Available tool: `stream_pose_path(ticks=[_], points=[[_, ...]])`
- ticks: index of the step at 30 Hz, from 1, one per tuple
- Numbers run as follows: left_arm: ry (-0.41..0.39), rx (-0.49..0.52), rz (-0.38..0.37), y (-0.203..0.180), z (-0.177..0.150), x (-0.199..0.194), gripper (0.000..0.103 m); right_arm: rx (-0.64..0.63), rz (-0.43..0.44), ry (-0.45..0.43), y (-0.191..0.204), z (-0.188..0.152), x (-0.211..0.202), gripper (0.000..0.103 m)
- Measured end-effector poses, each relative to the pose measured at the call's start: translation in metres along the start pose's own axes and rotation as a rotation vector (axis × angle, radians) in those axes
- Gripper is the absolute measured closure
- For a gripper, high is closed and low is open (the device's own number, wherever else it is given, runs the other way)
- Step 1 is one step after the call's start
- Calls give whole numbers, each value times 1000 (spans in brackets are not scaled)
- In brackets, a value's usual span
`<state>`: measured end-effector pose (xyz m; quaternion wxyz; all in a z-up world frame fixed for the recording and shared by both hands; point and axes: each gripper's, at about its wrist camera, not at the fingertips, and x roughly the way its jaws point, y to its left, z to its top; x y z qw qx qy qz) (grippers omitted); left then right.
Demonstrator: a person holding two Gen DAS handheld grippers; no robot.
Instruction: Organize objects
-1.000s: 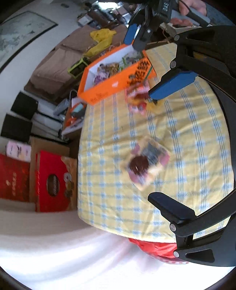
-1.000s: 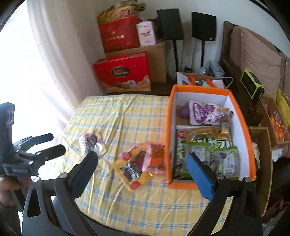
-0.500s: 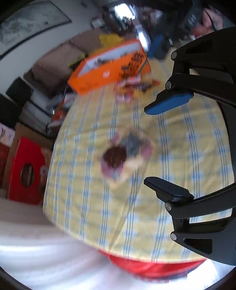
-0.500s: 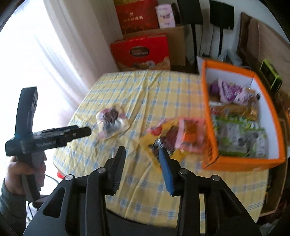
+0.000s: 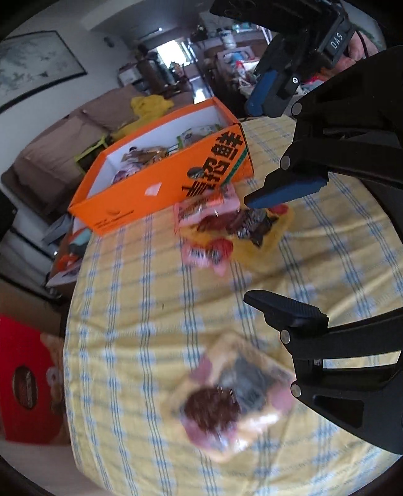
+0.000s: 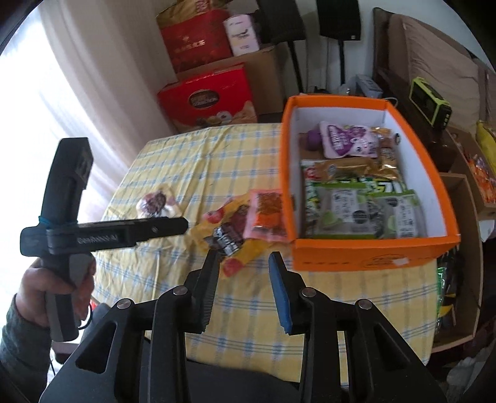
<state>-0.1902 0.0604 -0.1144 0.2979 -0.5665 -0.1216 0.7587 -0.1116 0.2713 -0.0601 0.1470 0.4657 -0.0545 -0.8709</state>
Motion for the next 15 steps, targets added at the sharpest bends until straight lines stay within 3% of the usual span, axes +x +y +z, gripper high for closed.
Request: stream_pose_path(ticks=[15], points=[[32,-107,-128,1,7,25,57,67,-8,-8,-27,2,-2,69]])
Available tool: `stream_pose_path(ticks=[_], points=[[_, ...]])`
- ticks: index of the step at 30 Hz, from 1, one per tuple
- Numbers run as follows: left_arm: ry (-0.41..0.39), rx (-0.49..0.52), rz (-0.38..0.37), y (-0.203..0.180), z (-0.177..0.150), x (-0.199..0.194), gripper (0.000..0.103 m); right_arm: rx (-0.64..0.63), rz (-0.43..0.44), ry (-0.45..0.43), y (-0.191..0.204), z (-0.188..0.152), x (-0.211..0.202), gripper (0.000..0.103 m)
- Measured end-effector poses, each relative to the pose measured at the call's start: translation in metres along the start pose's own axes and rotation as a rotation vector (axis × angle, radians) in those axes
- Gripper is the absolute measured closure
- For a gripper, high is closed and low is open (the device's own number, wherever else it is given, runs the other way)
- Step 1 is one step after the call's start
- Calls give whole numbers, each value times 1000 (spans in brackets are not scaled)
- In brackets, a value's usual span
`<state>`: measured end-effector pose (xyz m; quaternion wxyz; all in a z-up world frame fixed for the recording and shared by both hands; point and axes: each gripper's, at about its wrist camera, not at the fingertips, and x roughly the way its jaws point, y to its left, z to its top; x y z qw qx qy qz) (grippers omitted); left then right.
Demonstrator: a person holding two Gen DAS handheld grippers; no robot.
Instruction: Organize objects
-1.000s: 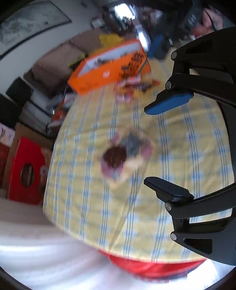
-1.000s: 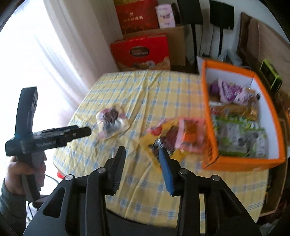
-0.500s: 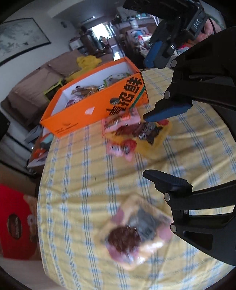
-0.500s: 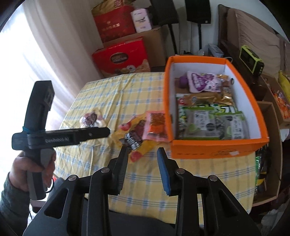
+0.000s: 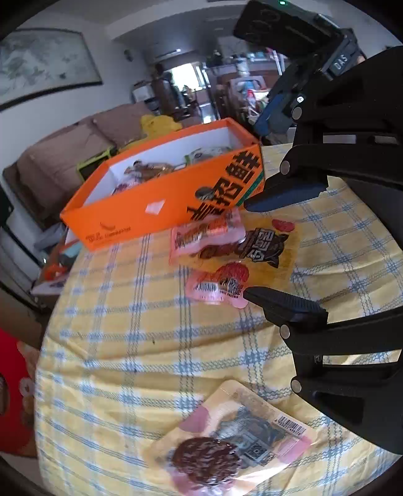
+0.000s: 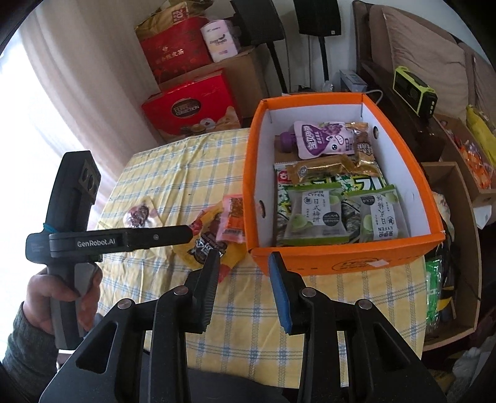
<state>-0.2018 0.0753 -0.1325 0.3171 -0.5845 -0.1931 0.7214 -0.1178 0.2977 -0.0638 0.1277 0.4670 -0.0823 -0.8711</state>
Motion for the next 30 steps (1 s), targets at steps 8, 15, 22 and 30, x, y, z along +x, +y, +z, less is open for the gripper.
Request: stream_pose_path(ticks=[8,15,22,30], points=[[13,-29,10,12,-6,4,49,-4,-1,-3,0,0,-1,69],[18,-15,5,4,-8,8,97,14,8,7,-1,-1,3,69],[-70,21,-15,-3,-11,-41,102,-2,0,1,3,4,0,69],[-223,29,28,5,-11,-122,102,-56,20,16,25,16,8,69]])
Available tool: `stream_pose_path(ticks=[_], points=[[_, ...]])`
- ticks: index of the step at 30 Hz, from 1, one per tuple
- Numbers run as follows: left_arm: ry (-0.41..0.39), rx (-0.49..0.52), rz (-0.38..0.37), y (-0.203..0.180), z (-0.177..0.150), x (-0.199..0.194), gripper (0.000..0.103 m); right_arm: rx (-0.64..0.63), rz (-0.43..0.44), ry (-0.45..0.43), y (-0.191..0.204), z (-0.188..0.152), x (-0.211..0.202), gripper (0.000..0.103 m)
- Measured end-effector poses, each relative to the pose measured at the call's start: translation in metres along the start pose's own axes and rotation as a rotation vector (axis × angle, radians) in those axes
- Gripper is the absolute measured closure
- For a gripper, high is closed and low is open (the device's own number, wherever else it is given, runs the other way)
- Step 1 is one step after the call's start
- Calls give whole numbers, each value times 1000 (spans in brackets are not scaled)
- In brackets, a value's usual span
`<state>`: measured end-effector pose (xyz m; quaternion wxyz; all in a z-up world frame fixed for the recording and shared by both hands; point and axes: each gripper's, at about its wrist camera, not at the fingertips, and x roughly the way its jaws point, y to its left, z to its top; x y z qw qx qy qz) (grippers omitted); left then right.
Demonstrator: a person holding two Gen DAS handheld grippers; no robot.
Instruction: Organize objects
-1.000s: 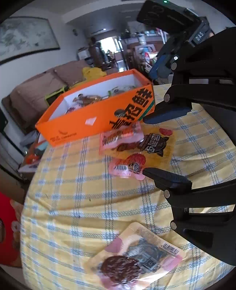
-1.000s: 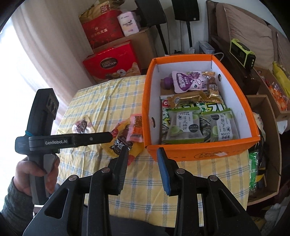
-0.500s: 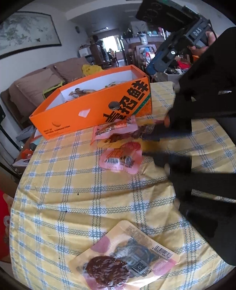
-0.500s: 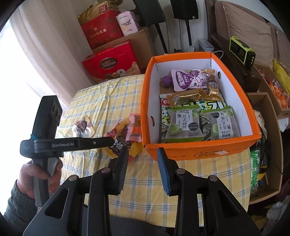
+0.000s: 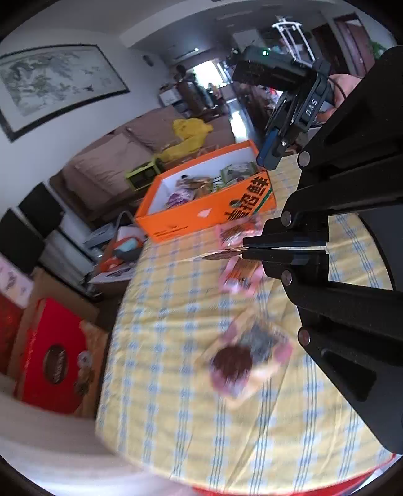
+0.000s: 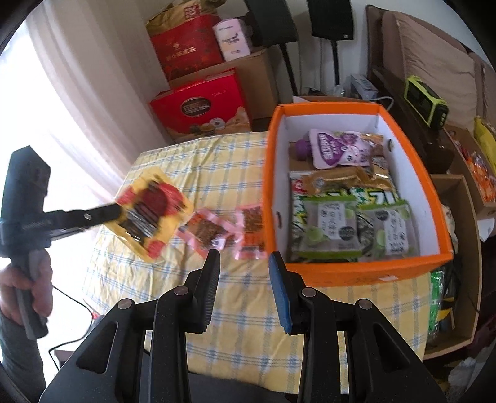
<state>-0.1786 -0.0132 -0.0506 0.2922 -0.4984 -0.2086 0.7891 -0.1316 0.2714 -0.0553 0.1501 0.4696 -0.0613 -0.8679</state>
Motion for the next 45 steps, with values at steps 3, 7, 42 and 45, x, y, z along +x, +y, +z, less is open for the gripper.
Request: stream_pose_path(ticks=[3,7,42,45], points=[[-29,-19,18,13,2,-19,102,-30,16,26,12,8,10,69],[-62,-40,58,33,-2,-36,102,-96,45,54,38,18,28,68],[-47,-227,96,129,-37,-28,102,-126,374,264,119,54,160,77],[-46,-234,97,131,-37,-27,102,-105,445,251,132,59,148,78]])
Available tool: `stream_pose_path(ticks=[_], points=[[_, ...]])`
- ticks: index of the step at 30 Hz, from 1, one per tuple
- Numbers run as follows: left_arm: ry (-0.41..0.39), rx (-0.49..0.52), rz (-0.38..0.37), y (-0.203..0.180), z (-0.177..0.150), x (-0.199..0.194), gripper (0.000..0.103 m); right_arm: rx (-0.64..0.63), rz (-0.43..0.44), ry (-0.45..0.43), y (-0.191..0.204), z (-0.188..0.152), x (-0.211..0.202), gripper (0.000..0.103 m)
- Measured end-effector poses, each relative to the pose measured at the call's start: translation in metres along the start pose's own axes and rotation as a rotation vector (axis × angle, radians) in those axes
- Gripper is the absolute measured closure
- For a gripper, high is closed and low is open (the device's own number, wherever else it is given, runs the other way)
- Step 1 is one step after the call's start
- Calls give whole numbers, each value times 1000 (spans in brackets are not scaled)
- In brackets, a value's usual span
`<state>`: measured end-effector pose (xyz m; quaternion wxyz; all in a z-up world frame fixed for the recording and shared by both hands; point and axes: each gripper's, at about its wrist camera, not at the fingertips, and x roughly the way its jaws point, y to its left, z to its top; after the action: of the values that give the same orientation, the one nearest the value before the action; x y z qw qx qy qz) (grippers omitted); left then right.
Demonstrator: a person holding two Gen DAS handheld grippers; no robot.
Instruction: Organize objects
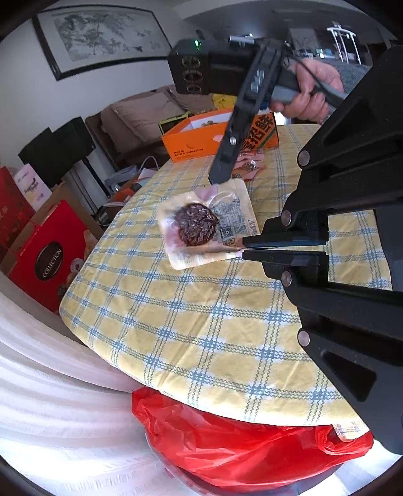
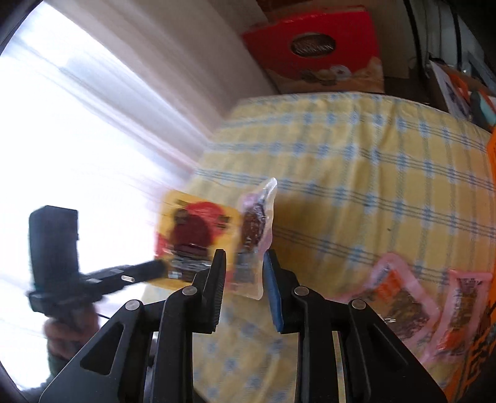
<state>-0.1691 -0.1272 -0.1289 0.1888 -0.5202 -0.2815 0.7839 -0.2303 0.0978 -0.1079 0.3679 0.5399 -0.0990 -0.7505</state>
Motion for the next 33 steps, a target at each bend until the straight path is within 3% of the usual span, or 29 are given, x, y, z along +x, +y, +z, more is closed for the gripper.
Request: stream_pose_path(ticks=[3,7,13,20,33], points=[[1,-8,3,2,-1,2,102,-7,80,19,22,4,9,77],[3,-21,5,8,-2,2,102,-21,114,18,39,5,14,77],[1,-33,5,15,-2,1,102,34,2,14,17,5,13,74],[3,-59,-12,25,-4,-1,102,102,-23,50,-12,-7,31,64],[-14,-55,2,36,3,-15,102,102,-29,67,-14,-2,47,59]])
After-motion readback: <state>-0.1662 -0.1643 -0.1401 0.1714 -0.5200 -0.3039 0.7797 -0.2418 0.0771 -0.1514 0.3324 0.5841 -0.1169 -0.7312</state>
